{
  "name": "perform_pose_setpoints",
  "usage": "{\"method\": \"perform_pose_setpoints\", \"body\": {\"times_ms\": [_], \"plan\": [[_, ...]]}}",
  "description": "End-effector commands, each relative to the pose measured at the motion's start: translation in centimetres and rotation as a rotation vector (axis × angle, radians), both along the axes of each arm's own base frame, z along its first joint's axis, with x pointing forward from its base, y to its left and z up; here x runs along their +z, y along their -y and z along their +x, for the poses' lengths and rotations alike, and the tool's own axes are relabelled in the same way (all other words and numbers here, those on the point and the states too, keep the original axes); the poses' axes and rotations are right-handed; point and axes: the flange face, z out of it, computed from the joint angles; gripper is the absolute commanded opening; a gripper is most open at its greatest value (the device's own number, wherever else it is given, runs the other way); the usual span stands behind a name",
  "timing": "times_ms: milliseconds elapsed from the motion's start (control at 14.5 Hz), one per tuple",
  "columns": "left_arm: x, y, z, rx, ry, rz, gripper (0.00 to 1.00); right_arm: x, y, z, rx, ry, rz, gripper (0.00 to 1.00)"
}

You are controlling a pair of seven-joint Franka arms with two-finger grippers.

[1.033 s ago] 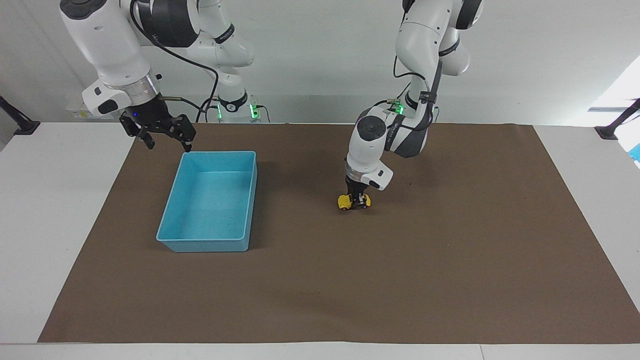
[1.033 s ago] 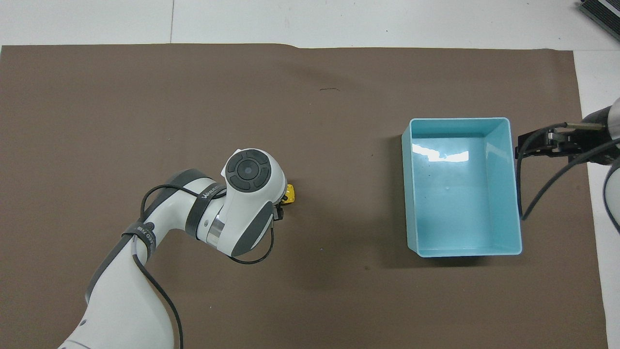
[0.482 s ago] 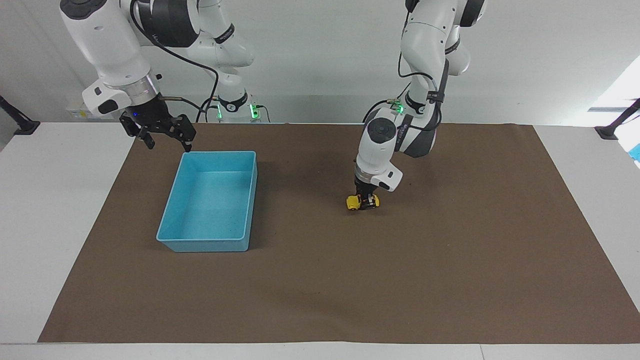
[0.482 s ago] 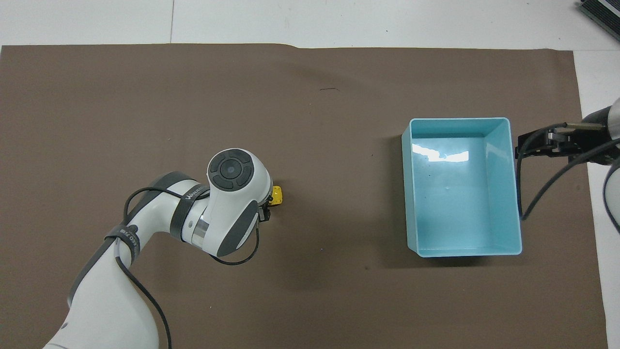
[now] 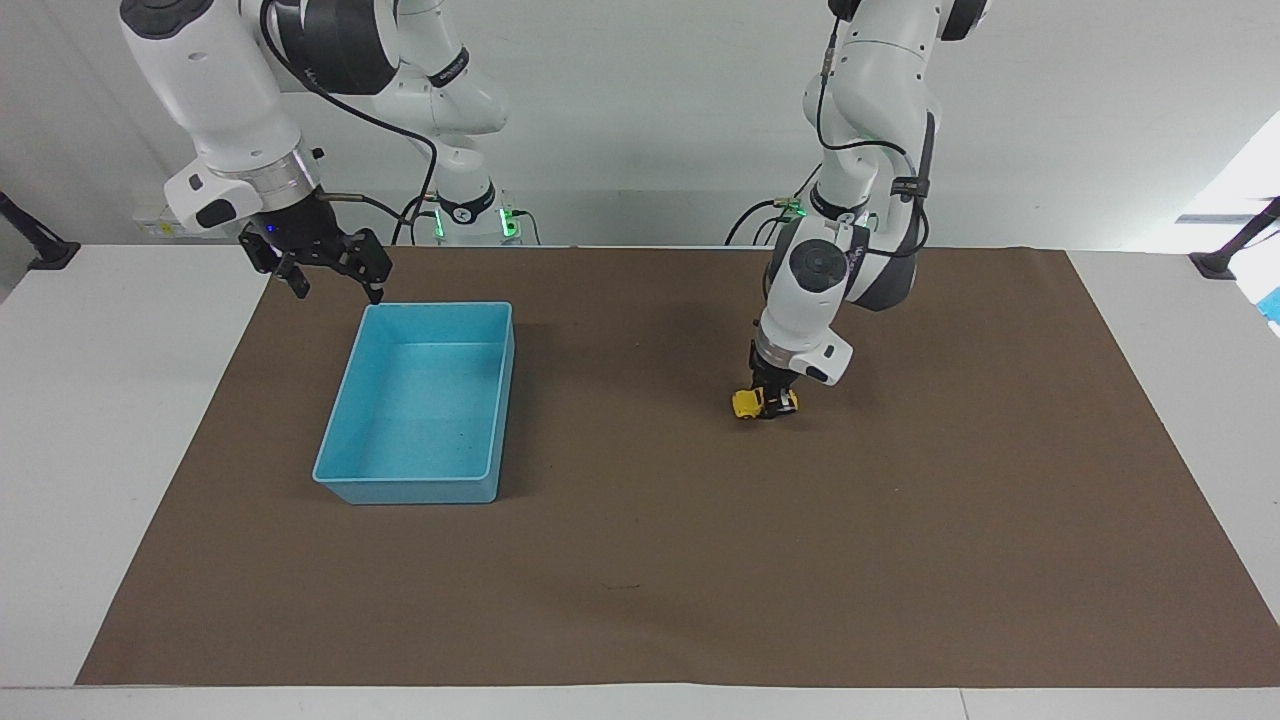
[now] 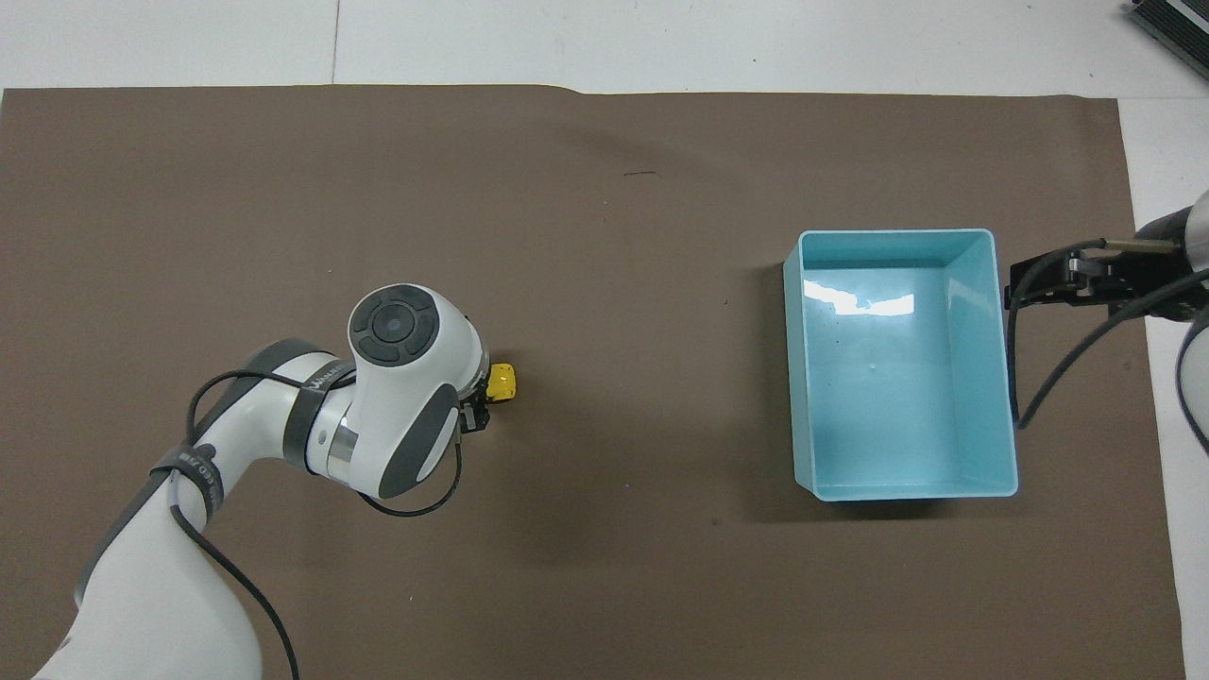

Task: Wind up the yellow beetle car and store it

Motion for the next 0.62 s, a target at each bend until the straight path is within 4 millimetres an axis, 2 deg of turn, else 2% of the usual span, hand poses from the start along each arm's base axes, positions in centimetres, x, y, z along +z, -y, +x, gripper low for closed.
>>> {"method": "perform_pose_setpoints", "body": {"times_ms": [0,207,413,482,551], "plan": [[-3.4,-4.3,1.4,0.014,-0.008,0.014,0.0,0.1,0.1,-0.3,0.005,0.015,0.003,1.0],[-3.9,-7.3,1.9,0.01,-0.019,0.014,0.0,0.1,0.1,-0.3,0.005,0.015,0.003,1.0],[-4.1,-9.5,2.1,-0.014,-0.029,0.012,0.0,0.1,0.1,-0.3,0.005,0.015,0.003,1.0],[-4.1,-9.6,2.1,-0.019,-0.031,0.012,0.02,0.1,0.1,-0.3,0.005,0.015,0.003,1.0],[-4.2,-9.7,2.0,-0.021,-0.034,0.013,0.08,0.1,0.1,-0.3,0.005,0.015,0.003,1.0]]}}
